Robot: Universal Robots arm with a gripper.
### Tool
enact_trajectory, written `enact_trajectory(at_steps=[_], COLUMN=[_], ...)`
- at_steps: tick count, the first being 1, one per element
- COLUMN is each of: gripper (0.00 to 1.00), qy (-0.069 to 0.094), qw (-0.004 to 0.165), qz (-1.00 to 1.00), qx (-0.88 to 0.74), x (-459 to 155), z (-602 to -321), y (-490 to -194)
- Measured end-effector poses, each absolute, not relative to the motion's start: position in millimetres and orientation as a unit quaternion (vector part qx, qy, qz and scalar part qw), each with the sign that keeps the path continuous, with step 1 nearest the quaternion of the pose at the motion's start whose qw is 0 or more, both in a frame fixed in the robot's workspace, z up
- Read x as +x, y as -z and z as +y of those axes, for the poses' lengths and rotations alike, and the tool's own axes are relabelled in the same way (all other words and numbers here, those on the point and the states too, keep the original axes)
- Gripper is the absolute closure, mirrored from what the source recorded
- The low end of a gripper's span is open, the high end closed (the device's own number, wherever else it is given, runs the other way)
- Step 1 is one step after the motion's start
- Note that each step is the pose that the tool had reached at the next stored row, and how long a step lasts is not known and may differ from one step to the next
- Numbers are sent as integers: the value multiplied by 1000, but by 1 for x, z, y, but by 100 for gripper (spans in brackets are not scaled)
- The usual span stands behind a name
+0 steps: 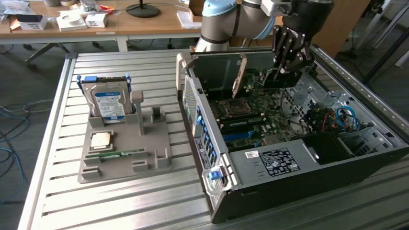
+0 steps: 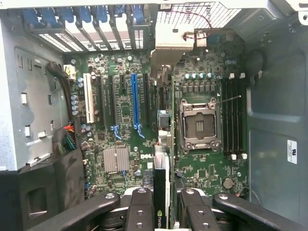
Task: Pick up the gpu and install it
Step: 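Insert the gpu into the slot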
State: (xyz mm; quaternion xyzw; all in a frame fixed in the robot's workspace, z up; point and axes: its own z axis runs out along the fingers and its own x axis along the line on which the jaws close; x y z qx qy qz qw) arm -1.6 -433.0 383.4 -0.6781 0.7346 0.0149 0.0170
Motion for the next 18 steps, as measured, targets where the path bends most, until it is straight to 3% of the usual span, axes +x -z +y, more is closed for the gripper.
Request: enact_trajectory(at_steps=[18], gripper=[74], qy=[-15], qw=[17], qz=[735], qx=[-678], x=[-2], z=[-433], y=[-372])
